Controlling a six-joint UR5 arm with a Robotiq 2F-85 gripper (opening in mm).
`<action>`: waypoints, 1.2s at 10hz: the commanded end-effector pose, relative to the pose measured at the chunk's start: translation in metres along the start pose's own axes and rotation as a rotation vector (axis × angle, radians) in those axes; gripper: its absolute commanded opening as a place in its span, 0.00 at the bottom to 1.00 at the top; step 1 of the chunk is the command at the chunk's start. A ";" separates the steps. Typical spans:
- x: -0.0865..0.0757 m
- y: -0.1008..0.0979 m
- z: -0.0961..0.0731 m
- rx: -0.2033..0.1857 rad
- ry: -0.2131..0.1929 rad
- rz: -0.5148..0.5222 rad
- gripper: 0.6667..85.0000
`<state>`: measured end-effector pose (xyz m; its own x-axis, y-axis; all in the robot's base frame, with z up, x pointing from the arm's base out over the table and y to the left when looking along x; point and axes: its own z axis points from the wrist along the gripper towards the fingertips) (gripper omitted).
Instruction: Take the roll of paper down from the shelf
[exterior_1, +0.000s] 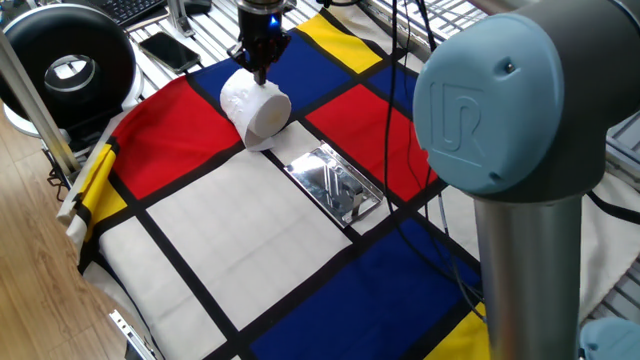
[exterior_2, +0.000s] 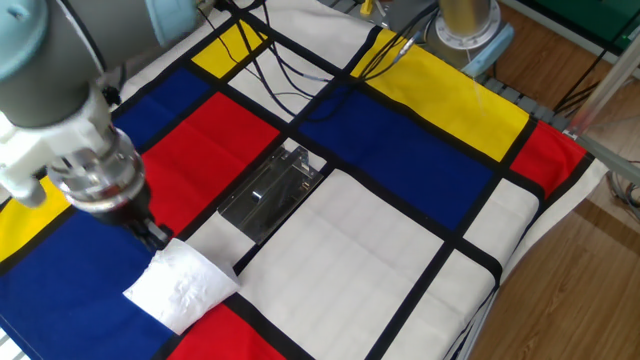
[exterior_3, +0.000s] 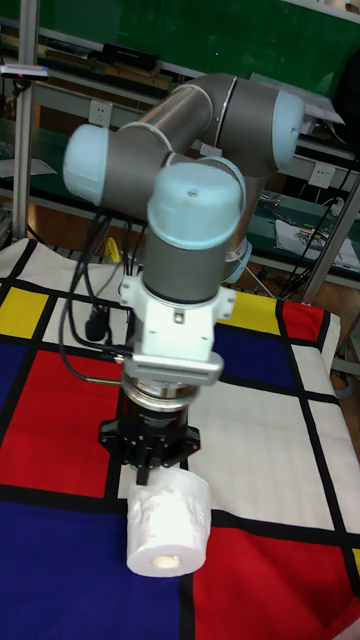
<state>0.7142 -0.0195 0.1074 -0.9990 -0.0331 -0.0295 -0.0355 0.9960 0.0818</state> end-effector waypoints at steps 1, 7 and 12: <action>0.004 -0.019 -0.009 -0.043 -0.010 -0.042 0.00; 0.008 -0.037 -0.008 0.025 0.007 -0.035 0.00; 0.038 -0.043 0.009 0.044 -0.025 -0.003 0.00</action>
<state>0.6944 -0.0570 0.1040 -0.9980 -0.0582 -0.0249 -0.0594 0.9970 0.0503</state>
